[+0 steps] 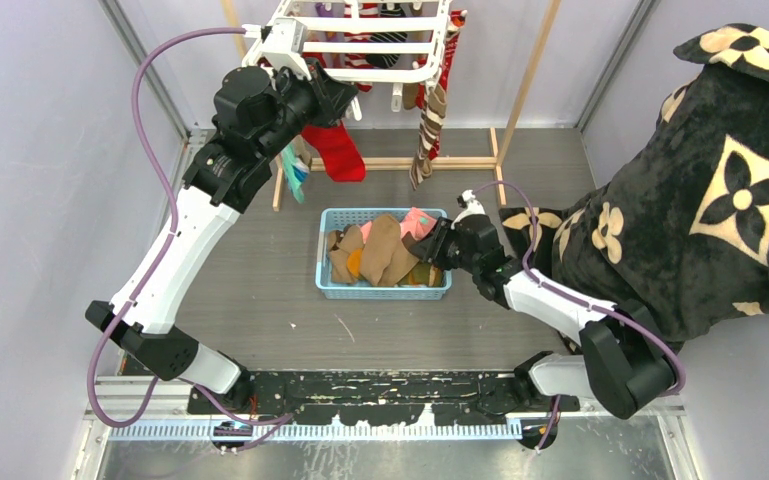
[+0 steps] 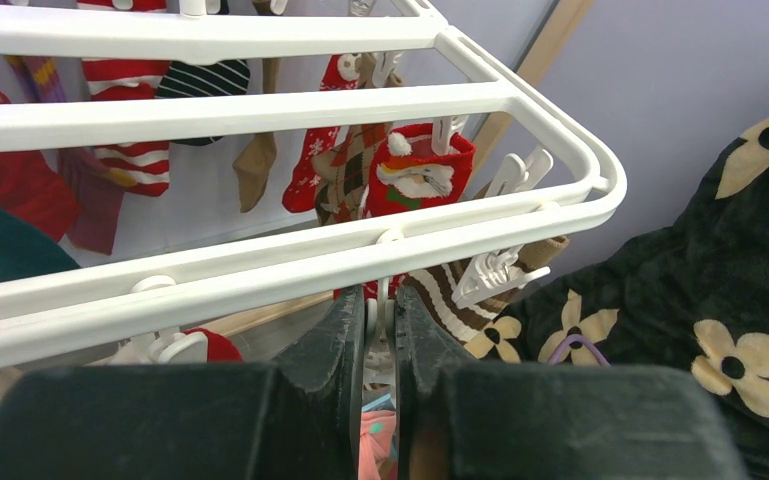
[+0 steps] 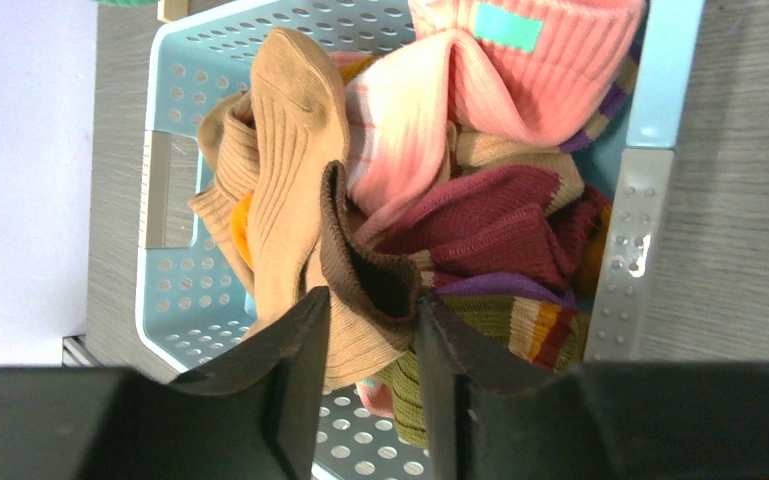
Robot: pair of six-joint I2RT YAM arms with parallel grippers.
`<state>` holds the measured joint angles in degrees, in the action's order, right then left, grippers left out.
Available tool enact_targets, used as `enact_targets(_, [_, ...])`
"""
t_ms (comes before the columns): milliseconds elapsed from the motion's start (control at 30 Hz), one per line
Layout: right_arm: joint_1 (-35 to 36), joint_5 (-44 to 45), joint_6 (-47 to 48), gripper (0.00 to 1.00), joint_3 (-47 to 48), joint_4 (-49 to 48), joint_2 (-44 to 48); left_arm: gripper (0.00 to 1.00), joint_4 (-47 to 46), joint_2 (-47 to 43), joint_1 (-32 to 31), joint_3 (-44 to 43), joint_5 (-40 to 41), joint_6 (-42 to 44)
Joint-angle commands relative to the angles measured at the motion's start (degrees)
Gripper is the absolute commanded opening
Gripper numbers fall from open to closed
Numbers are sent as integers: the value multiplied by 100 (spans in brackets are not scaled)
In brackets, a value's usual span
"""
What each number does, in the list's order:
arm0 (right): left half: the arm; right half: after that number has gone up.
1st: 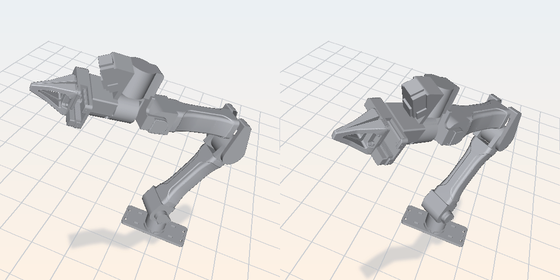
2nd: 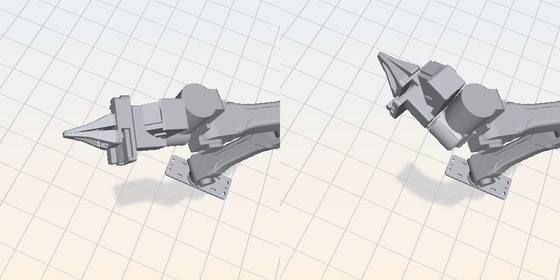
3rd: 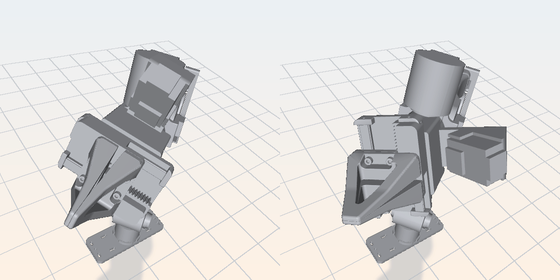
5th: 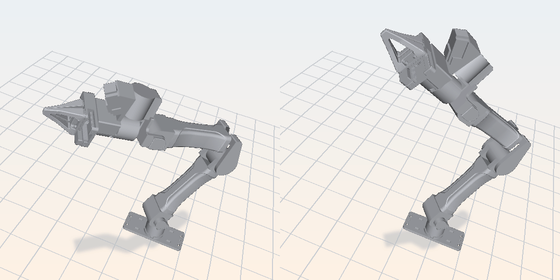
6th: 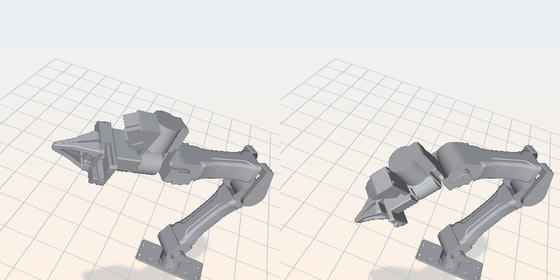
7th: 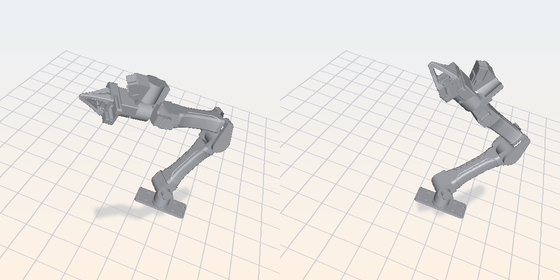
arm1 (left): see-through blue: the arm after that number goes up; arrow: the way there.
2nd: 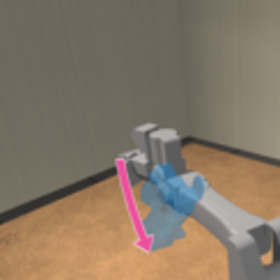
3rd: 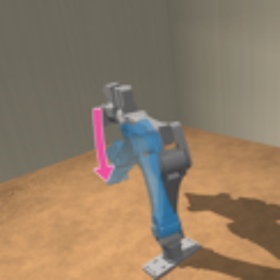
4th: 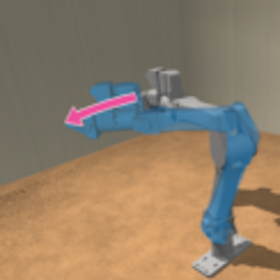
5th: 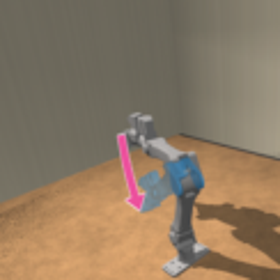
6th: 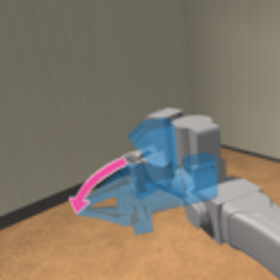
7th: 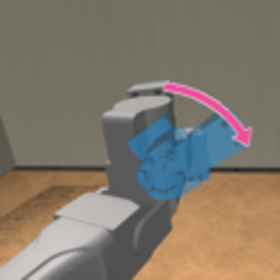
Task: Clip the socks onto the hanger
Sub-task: Pick up the sock from the bin.
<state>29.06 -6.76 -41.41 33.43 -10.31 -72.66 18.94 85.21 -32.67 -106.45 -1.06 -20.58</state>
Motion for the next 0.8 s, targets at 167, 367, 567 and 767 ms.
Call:
enact_targets(167, [-41, -429, -22, 11, -180, -1143, 298, 0, -70, -224, -33, -66, -37, -16])
enact_targets(367, [-45, -921, 1310, 1, 387, -467, 1228, 0, -55, -241, -32, -59, -48, -16])
enact_targets(567, [-39, -1258, 2835, 1, 1659, 787, 1462, 0, -49, -217, -33, -82, -62, -40])
enact_targets(767, [-33, -1769, 3647, 1, 2871, 1347, 1277, 0, -16, -198, -37, -136, -61, -87])
